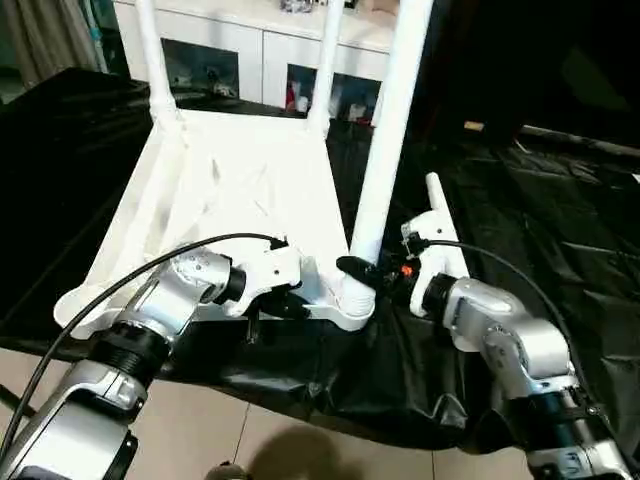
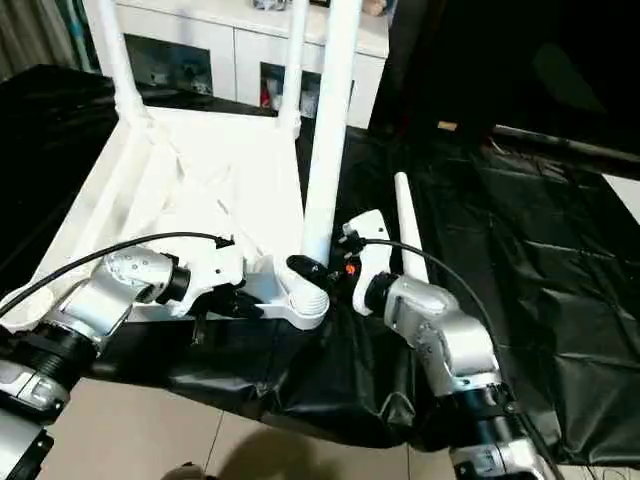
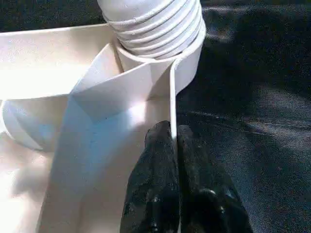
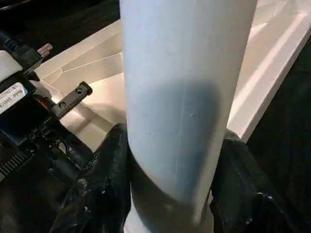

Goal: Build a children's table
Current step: Insert table leg to table base

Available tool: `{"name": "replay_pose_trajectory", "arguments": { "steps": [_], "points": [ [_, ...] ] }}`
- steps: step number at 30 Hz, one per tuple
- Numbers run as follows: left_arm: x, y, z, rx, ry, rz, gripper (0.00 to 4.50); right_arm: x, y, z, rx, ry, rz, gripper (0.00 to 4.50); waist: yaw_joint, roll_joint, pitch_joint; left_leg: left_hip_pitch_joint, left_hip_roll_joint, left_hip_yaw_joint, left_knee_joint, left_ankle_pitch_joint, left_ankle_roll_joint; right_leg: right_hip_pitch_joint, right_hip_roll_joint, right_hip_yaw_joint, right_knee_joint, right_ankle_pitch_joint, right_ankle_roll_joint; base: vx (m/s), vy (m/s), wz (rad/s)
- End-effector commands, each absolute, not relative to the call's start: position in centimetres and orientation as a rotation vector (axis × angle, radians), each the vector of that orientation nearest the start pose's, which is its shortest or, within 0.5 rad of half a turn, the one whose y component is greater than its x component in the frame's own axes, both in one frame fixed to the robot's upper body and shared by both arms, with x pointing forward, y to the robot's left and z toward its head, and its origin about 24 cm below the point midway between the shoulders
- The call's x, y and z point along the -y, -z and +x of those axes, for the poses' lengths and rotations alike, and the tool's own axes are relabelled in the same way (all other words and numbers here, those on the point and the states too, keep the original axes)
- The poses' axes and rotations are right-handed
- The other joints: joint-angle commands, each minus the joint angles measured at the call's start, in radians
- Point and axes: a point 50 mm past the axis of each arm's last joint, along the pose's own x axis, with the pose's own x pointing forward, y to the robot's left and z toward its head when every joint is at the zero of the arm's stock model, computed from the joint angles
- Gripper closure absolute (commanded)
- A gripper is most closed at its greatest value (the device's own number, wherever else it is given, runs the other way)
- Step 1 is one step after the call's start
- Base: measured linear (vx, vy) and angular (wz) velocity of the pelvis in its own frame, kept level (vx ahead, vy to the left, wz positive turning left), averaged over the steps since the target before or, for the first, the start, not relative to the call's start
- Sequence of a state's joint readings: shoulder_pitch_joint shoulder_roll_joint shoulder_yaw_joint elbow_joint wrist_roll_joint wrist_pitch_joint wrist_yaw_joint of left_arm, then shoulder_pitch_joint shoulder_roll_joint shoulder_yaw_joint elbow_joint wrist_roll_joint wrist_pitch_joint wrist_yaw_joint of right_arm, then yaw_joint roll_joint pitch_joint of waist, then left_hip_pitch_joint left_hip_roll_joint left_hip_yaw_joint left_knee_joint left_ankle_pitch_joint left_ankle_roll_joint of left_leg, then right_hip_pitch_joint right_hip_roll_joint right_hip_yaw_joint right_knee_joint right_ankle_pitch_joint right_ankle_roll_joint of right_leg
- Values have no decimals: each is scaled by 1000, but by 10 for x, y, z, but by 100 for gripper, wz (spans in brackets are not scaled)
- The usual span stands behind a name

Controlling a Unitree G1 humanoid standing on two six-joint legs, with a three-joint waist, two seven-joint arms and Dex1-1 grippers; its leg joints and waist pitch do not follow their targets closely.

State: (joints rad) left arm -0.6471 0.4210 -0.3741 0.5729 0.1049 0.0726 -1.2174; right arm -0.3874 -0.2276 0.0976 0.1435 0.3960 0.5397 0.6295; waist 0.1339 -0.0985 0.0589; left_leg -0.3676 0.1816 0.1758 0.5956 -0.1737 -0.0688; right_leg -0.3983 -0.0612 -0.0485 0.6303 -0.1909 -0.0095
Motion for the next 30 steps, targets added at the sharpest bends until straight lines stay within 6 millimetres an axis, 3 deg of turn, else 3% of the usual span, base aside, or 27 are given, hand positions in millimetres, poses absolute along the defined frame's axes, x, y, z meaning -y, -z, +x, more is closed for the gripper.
{"name": "replay_pose_trajectory", "arguments": {
  "steps": [1, 9, 15, 20, 23, 25, 30],
  "points": [
    [-129, -62, 323, -479, 1366, 614, 450, 120, -66, 303, -330, -812, 187, 264, -9, 7, -50, 21, 53, -21, -84, -294, -41, 25, -95, 49, -99, -402, -115, 0, 0, 0],
    [-131, -68, 330, -445, 1317, 595, 450, 128, -52, 296, -308, -775, 260, 264, -13, 6, -41, 21, 54, -27, -87, -345, -35, 15, -102, 49, -116, -523, -82, 0, 0, 0],
    [-132, -70, 332, -433, 1296, 594, 450, 132, -38, 283, -281, -740, 303, 264, -13, 6, -37, 21, 55, -28, -93, -344, -25, 15, -101, 49, -118, -515, -86, 0, 0, 0],
    [-132, -73, 335, -420, 1277, 598, 450, 131, -28, 277, -236, -718, 234, 264, -13, 9, -36, 22, 55, -31, -96, -375, -27, 13, -106, 47, -130, -585, -68, 0, 0, 0],
    [-133, -73, 336, -419, 1273, 601, 450, 130, -23, 272, -225, -717, 209, 265, -14, 9, -38, 20, 57, -30, -101, -354, -23, 17, -105, 45, -130, -542, -77, 0, 0, 0],
    [-134, -73, 336, -418, 1269, 603, 450, 129, -18, 268, -211, -714, 183, 265, -14, 11, -36, 25, 57, -30, -100, -379, -25, 12, -105, 45, -133, -561, -78, 0, 0, 0],
    [-134, -73, 336, -424, 1280, 611, 450, 123, -11, 261, -248, -767, 141, 265, -23, 6, -34, 24, 56, -34, -101, -405, -22, 12, -108, 43, -141, -627, -67, 0, 0, 0]
  ]
}}
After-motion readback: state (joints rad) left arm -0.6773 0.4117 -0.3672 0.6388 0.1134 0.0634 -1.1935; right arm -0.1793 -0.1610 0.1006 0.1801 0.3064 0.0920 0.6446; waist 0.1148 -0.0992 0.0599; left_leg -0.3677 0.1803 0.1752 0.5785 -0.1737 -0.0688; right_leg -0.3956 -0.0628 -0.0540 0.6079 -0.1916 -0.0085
